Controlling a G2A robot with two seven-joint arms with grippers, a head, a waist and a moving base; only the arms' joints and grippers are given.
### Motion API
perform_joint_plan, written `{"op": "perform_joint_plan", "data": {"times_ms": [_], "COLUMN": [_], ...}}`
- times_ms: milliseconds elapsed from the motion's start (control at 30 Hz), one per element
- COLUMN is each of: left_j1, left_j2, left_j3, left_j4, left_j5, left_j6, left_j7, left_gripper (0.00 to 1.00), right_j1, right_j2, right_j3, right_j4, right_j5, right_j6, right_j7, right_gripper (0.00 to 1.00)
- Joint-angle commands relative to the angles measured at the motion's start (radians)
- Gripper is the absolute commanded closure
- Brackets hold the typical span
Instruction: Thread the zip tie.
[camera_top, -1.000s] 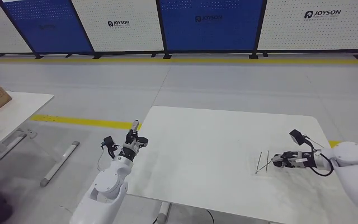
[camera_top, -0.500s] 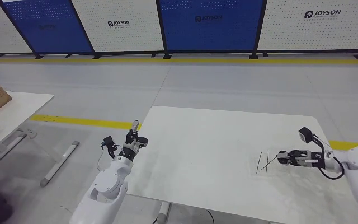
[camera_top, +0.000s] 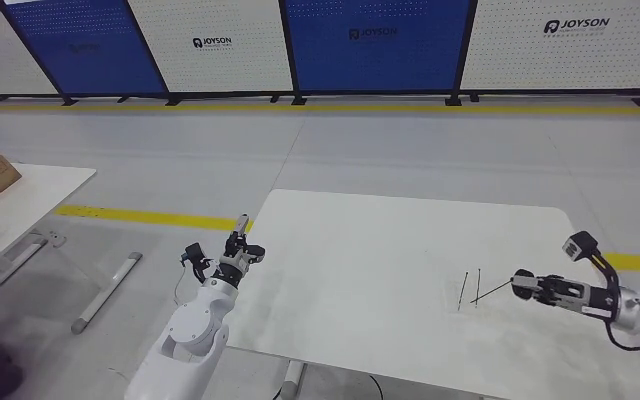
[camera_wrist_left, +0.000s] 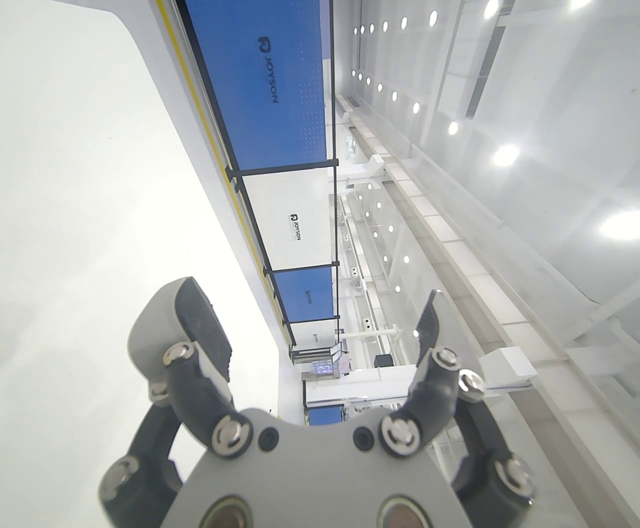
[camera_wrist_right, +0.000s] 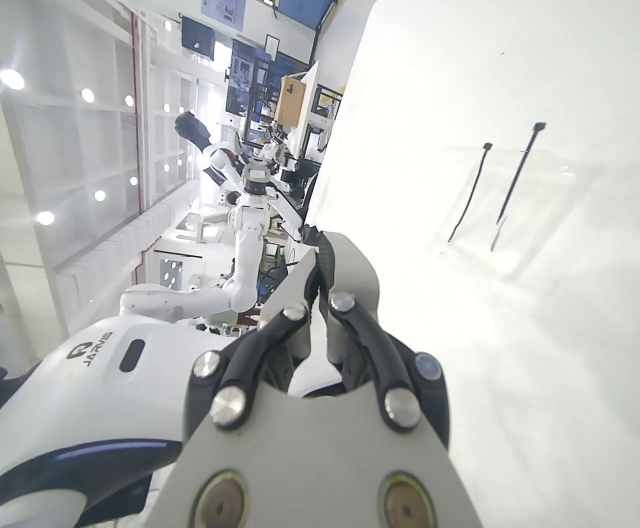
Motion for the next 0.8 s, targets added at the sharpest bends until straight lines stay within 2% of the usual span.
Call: {"op": "perform_joint_plan", "data": {"times_ms": [0,33,133,200,267,333,467,567,633,667,733,767], "left_j1": [0.000,0.000,0.000,-0.002,-0.011,-0.012,-0.009,-0.008,-0.011,-0.015,-0.025,-0.025], "left_j2": [0.000,0.000,0.000,0.000,-0.003,-0.005,-0.009,-0.014,-0.016,-0.017,-0.020,-0.020], "left_j3": [0.000,0.000,0.000,0.000,0.003,0.016,0.082,0.163,0.210,0.233,0.251,0.251], "left_j4": [0.000,0.000,0.000,-0.001,-0.017,-0.050,-0.113,-0.148,-0.150,-0.139,-0.119,-0.119], "left_j5": [0.000,0.000,0.000,-0.003,-0.038,-0.021,0.057,0.170,0.240,0.289,0.361,0.361], "left_j6": [0.000,0.000,0.000,-0.001,0.001,-0.011,-0.034,-0.055,-0.060,-0.066,-0.071,-0.071], "left_j7": [0.000,0.000,0.000,0.001,-0.005,-0.016,-0.032,-0.029,-0.041,-0.033,0.018,0.018], "left_gripper": [0.00,0.00,0.00,0.00,0.00,0.00,0.00,0.00,0.00,0.00,0.00,0.00], "right_j1": [0.000,0.000,-0.025,-0.036,-0.047,-0.057,-0.078,-0.098,-0.109,-0.110,-0.110,-0.110], "right_j2": [0.000,0.000,-0.010,-0.026,-0.042,-0.058,-0.081,-0.095,-0.099,-0.099,-0.099,-0.099], "right_j3": [0.000,0.000,-0.027,-0.045,-0.061,-0.081,-0.098,-0.111,-0.122,-0.124,-0.124,-0.124], "right_j4": [0.001,0.001,-0.016,-0.023,-0.037,-0.062,-0.127,-0.167,-0.180,-0.183,-0.184,-0.184], "right_j5": [0.000,0.000,-0.013,0.099,0.191,0.238,0.263,0.226,0.189,0.174,0.172,0.172], "right_j6": [0.000,0.000,0.029,0.056,0.036,0.000,0.000,0.000,0.003,0.021,0.026,0.026], "right_j7": [0.000,0.000,-0.084,-0.099,-0.123,-0.166,-0.244,-0.316,-0.351,-0.358,-0.359,-0.359], "right_gripper": [1.00,1.00,1.00,1.00,1.00,1.00,1.00,1.00,1.00,1.00,1.00,1.00]}}
